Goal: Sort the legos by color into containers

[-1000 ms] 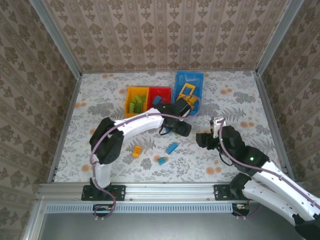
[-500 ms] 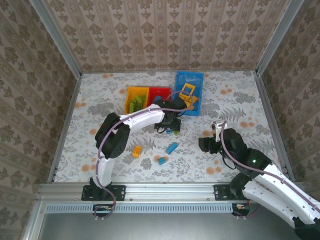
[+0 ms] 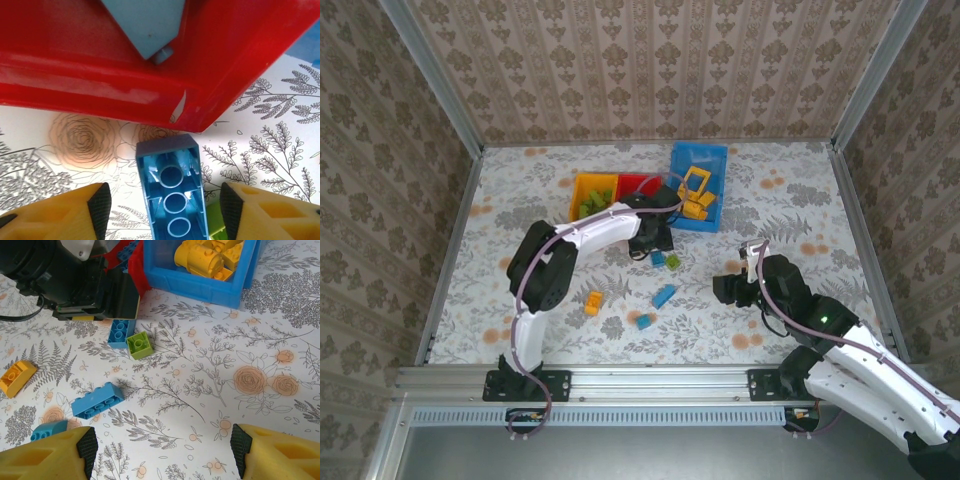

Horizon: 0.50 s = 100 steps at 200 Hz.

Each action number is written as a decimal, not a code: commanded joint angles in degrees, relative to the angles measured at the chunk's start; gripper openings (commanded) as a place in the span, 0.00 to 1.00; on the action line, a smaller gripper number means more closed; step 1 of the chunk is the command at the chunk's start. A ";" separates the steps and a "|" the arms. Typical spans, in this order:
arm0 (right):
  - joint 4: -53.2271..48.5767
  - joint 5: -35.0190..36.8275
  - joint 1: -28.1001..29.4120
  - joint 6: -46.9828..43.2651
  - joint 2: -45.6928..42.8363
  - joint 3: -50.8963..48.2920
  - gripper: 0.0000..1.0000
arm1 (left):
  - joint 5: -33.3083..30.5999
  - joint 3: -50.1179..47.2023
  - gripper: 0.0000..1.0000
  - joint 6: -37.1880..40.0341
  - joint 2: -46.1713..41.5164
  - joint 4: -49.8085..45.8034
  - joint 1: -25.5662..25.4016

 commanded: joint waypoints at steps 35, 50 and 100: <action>1.30 -1.66 -0.62 1.18 -0.34 -0.86 0.74 | 1.98 -1.88 0.50 -1.15 2.06 1.24 -0.32; 1.61 -1.82 -0.61 1.26 -0.35 -0.95 0.74 | 1.71 -2.92 0.40 -1.08 1.12 1.65 -0.41; 8.40 -9.05 -0.61 -1.70 0.70 -1.36 0.73 | -5.22 -7.43 0.25 1.39 -10.12 -2.35 -1.04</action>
